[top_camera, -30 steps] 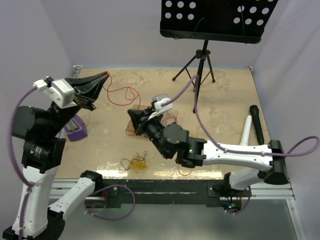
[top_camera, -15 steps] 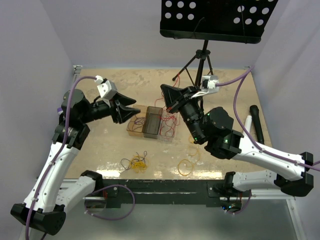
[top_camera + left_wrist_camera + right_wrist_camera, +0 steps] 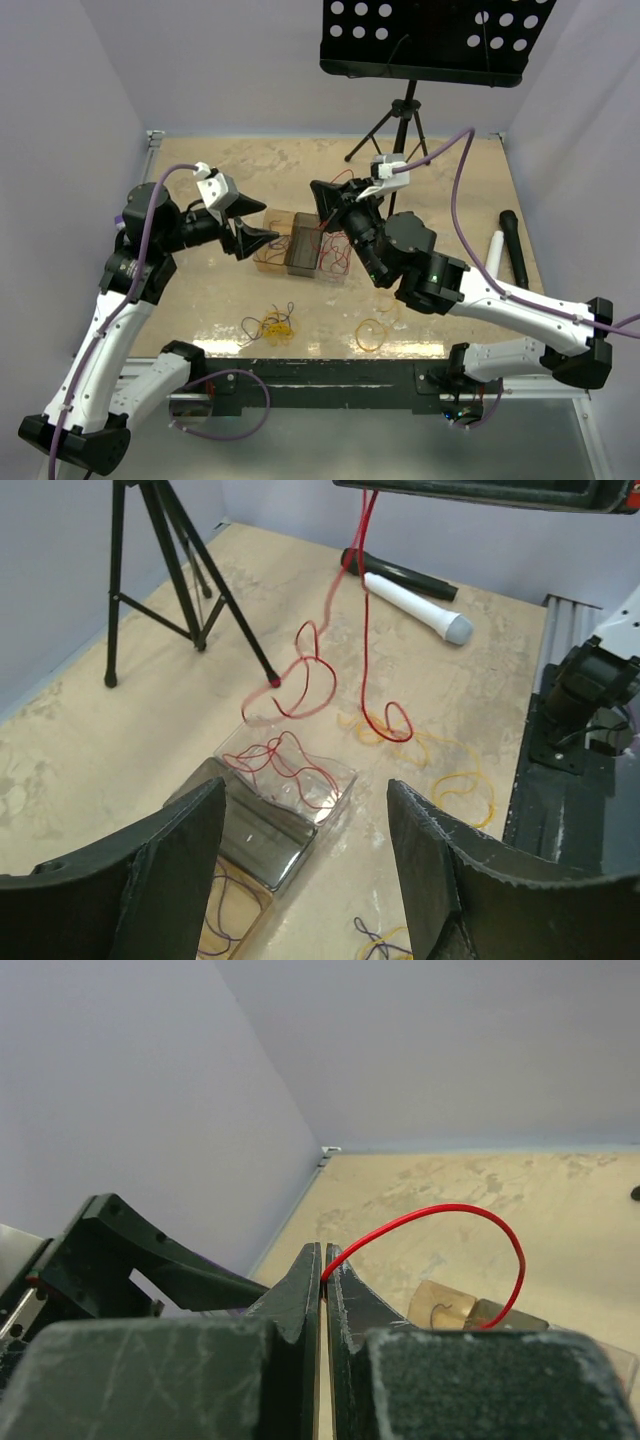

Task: Untangle the cables
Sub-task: Place the cable in the bin.

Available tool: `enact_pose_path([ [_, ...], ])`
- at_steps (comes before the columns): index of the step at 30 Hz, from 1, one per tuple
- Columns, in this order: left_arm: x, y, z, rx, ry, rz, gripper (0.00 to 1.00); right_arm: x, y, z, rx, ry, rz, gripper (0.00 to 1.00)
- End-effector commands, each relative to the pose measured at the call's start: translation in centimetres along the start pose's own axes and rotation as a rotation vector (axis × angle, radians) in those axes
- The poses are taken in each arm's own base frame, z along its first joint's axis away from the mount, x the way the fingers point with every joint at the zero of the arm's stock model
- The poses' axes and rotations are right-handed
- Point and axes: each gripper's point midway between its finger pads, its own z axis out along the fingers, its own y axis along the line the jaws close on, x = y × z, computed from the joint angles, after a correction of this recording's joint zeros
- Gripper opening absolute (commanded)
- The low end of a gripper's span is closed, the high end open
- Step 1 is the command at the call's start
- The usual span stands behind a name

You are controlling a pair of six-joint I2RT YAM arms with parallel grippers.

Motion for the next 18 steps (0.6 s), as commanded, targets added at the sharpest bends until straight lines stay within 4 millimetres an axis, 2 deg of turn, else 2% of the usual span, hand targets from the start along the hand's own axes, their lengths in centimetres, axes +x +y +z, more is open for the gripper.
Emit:
enact_pose_path([
  [1,0.2,1.7,-0.4,-0.092,0.034,0.062,0.7,1.2,-1.4,0.3,0.049,0.022,-0.047,0.0],
  [7,0.2,2.1,-0.8,-0.133,0.03,0.108,0.7,3.4,-2.8,0.7,0.076,0.055,-0.049,0.0],
  [18,1.0,2.1,-1.2,-0.146,0.031,0.137,0.69,6.2,-4.0,0.8,0.117,0.094,-0.057,0.0],
])
